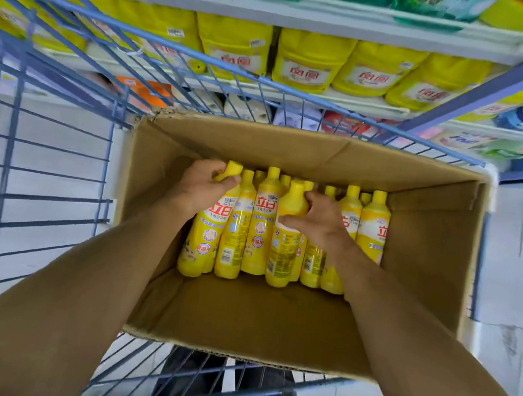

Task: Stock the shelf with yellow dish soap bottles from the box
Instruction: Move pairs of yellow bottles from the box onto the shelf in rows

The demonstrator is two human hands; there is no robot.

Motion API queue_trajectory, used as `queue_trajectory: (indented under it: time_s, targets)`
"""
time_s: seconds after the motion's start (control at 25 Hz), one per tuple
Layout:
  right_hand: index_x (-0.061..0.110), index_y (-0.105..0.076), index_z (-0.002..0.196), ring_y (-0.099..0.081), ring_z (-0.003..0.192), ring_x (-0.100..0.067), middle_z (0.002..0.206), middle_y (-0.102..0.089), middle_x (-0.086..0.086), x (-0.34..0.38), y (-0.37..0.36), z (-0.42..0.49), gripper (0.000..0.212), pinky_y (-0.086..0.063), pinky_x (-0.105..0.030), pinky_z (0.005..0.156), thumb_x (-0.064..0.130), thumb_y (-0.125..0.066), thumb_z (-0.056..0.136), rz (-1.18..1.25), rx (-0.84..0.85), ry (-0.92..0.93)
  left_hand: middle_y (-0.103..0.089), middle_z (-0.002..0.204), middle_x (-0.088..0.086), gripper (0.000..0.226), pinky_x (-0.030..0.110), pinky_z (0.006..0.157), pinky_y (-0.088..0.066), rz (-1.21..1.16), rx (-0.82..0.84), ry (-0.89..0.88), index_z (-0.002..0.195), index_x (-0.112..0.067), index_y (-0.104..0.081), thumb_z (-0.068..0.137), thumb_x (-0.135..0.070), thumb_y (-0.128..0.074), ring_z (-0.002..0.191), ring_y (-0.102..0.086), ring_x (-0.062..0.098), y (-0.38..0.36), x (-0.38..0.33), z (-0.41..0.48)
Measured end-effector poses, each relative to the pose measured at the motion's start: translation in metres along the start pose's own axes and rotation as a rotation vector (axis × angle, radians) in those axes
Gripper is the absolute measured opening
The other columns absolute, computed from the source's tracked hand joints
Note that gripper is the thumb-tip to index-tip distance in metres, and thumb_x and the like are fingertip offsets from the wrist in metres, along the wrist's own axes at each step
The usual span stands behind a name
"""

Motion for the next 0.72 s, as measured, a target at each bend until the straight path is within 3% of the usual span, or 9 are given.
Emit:
queue_trajectory:
  time_s: [0.08, 0.2, 0.28, 0.4, 0.48, 0.56, 0.72]
  targets:
    - [0.021, -0.063, 0.084, -0.063, 0.085, -0.022, 0.081, -0.065, 0.001, 0.017, 0.021, -0.015, 0.042, -0.041, -0.027, 0.069, 0.048, -0.089, 0.066, -0.037, -0.029, 0.057, -0.074, 0.085, 0.002, 0.022, 0.041, 0.077, -0.060, -0.090, 0.001, -0.061, 0.086, -0.021, -0.071, 0.088, -0.042, -0.071, 0.081, -0.072, 0.021, 0.002, -0.029, -0.019]
    - [0.019, -0.068, 0.090, -0.059, 0.078, -0.014, 0.078, -0.062, 0.005, 0.054, 0.065, -0.046, 0.045, -0.040, -0.024, 0.068, 0.051, -0.089, 0.065, 0.003, -0.088, 0.097, -0.074, 0.089, 0.004, 0.010, 0.027, 0.067, -0.054, -0.172, 0.020, -0.195, 0.092, -0.017, -0.072, 0.094, -0.027, -0.069, 0.078, -0.066, 0.011, 0.006, -0.082, -0.054]
    - [0.018, -0.071, 0.093, -0.059, 0.075, -0.011, 0.078, -0.064, 0.007, 0.081, 0.100, -0.068, 0.047, -0.042, -0.024, 0.069, 0.050, -0.090, 0.064, 0.040, -0.138, 0.157, -0.076, 0.092, 0.004, 0.010, 0.031, 0.073, -0.056, -0.186, 0.036, -0.275, 0.096, -0.017, -0.073, 0.094, -0.026, -0.069, 0.081, -0.068, 0.010, 0.012, -0.119, -0.076]
    - [0.022, -0.066, 0.075, -0.059, 0.069, -0.008, 0.071, -0.062, 0.009, 0.124, 0.156, -0.108, 0.038, -0.040, -0.020, 0.059, 0.047, -0.091, 0.063, 0.032, -0.261, 0.266, -0.075, 0.090, 0.005, 0.008, 0.038, 0.078, -0.055, -0.209, 0.024, -0.357, 0.093, -0.017, -0.073, 0.094, -0.024, -0.069, 0.081, -0.066, 0.011, 0.031, -0.178, -0.110]
    - [0.021, -0.060, 0.069, -0.056, 0.063, -0.012, 0.063, -0.057, 0.007, 0.156, 0.199, -0.135, 0.041, -0.037, -0.021, 0.052, 0.047, -0.091, 0.063, 0.035, -0.352, 0.318, -0.072, 0.087, 0.002, 0.007, 0.030, 0.072, -0.053, -0.221, -0.013, -0.459, 0.094, -0.017, -0.073, 0.095, -0.022, -0.068, 0.077, -0.063, 0.009, 0.049, -0.227, -0.132]
    - [0.024, -0.055, 0.064, -0.046, 0.056, -0.005, 0.057, -0.049, 0.010, 0.190, 0.242, -0.167, 0.041, -0.033, -0.017, 0.048, 0.040, -0.092, 0.067, 0.050, -0.413, 0.382, -0.072, 0.087, 0.000, 0.012, 0.025, 0.069, -0.052, -0.196, -0.031, -0.568, 0.099, -0.013, -0.073, 0.096, -0.023, -0.067, 0.076, -0.064, 0.006, 0.072, -0.280, -0.159]
    - [0.024, -0.059, 0.069, -0.040, 0.050, 0.001, 0.055, -0.048, 0.012, 0.244, 0.321, -0.218, 0.036, -0.032, -0.017, 0.050, 0.036, -0.093, 0.067, 0.067, -0.543, 0.506, -0.072, 0.088, 0.011, 0.029, 0.040, 0.075, -0.055, -0.160, -0.105, -0.795, 0.095, -0.010, -0.073, 0.087, -0.038, -0.069, 0.077, -0.065, 0.018, 0.121, -0.377, -0.203]
Point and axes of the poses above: each hand's wrist, its own z-axis towards the middle knuckle, its own y-axis out of the back of the hand, x = y × z, the point moved 3 cm from there along z, towards the middle knuckle
